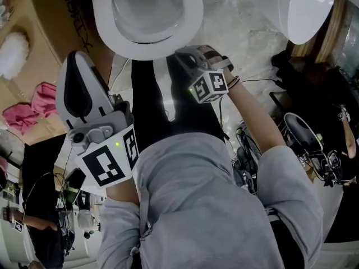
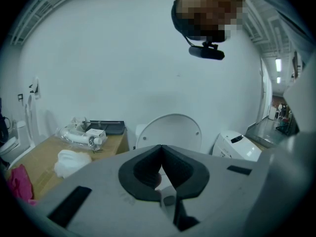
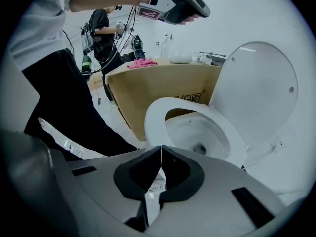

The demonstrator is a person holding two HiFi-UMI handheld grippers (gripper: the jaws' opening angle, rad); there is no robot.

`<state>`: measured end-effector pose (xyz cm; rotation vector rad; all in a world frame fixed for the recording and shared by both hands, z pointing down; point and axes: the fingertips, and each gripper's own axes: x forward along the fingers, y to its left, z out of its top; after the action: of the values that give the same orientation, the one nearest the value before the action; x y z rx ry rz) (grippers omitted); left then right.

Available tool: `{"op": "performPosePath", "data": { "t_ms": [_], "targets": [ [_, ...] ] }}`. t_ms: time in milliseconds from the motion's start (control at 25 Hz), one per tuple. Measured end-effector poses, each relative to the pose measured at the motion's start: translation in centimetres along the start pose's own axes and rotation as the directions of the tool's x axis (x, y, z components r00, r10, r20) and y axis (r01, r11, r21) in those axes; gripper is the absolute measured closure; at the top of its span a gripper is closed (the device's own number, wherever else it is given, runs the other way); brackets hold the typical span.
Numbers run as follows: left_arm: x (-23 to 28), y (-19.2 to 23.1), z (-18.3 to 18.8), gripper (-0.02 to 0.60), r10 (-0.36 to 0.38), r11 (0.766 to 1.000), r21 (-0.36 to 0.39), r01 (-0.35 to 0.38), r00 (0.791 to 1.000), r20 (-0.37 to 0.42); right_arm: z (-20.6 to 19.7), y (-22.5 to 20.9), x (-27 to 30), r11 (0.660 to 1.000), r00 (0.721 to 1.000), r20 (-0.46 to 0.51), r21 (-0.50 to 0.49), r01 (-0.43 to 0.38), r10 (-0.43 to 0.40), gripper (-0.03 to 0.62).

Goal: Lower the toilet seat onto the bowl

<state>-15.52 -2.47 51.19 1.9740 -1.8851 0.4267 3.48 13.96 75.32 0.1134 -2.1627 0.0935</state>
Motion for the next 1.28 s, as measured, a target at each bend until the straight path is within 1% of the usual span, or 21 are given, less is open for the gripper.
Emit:
{"op": "performPosePath", "data": {
  "t_ms": [160,320,560,840,1080,1280],
  "targets": [
    [-0.1,0.0,0.4,0.581,-0.003,1.000,0.002,0.003,1.000,0.002,0.3,-0.4,-0.4,1.000,1.000,0.000,0.019,0.014,-0.014,0.592],
    [-0.6,-0.2,1.2,0.581,-0.012,1.000,0.008,0.011,1.000,0.022,0.7,-0.7,-0.8,0.999,0.999,0.006,0.026,0.034,-0.034,0.593],
    [-1.0,-0.9,2.8,0.581,-0.018,1.000,0.021,0.017,0.999,0.046,2.1,-1.7,-2.3,0.996,0.997,0.039,0.052,0.070,-0.072,0.594],
    [-1.0,-1.6,4.7,0.581,-0.023,0.999,0.026,0.021,0.998,0.067,5.7,-3.8,-4.8,0.988,0.985,0.120,0.108,0.110,-0.123,0.594],
    [-1.4,-2.2,7.7,0.581,-0.028,0.999,0.031,0.025,0.994,0.103,8.5,-5.6,-7.7,0.982,0.972,0.171,0.123,0.141,-0.161,0.594],
    [-2.1,-2.3,9.7,0.581,-0.026,0.999,0.038,0.022,0.991,0.130,10.5,-7.0,-10.5,0.972,0.957,0.209,0.160,0.172,-0.204,0.594]
  ]
}}
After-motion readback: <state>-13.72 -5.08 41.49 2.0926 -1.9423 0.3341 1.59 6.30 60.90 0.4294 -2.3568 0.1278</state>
